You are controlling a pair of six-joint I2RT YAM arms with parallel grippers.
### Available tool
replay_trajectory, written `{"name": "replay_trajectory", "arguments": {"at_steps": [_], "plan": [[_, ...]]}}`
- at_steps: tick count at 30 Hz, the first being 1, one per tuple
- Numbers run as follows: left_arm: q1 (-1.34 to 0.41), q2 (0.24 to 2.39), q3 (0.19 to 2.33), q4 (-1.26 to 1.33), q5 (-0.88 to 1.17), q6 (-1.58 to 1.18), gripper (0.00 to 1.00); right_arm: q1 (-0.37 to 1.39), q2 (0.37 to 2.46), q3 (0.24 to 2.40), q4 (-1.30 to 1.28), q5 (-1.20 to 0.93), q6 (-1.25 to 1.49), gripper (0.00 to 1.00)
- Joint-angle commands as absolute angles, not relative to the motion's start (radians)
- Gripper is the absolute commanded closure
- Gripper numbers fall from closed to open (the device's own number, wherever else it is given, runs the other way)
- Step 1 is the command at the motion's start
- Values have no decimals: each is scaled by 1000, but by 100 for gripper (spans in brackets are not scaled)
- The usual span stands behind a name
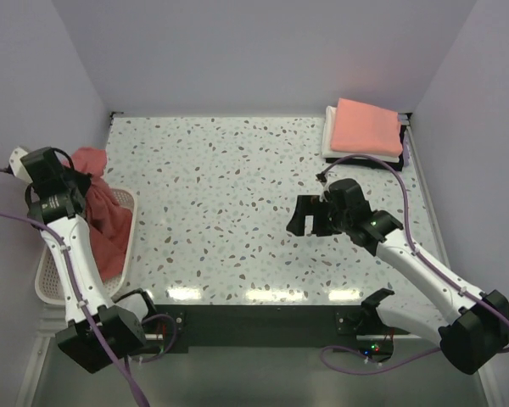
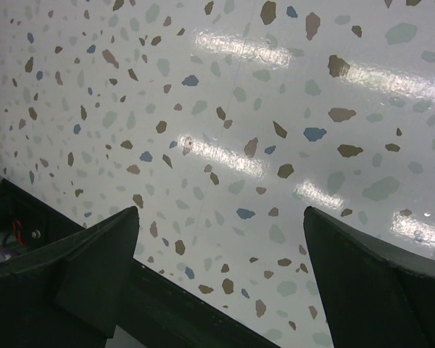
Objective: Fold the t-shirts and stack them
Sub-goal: Grab the tshirt from the pile, then move the tshirt to the center of the board
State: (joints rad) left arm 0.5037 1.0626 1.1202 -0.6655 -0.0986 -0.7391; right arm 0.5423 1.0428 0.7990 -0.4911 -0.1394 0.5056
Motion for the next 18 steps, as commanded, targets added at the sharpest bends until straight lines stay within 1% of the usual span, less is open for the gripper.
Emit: {"name": "replay_trajectory", "arguments": {"at_steps": [1, 3, 7, 10, 11, 14, 18], "plan": [[506, 1026, 1287, -585, 73, -718, 100, 541, 1039, 798, -443, -176, 489, 1], [497, 1044, 1385, -545, 171, -719, 100, 541, 1037, 802, -443, -175, 488, 1], [437, 1074, 1515, -437, 287, -755, 100, 540, 1039, 808, -439, -170, 485, 1], [304, 1146, 1691, -451, 258, -729, 100, 540, 1034, 815, -442, -166, 486, 1], [232, 1196, 1794, -481, 255, -721, 100, 541, 1032, 816, -445, -158, 485, 1], [123, 1262, 1920, -502, 253, -704, 100, 541, 1017, 818, -446, -143, 485, 1], [8, 1293, 1942, -482, 255, -686, 100, 541, 1003, 819, -448, -123, 485, 1]]}}
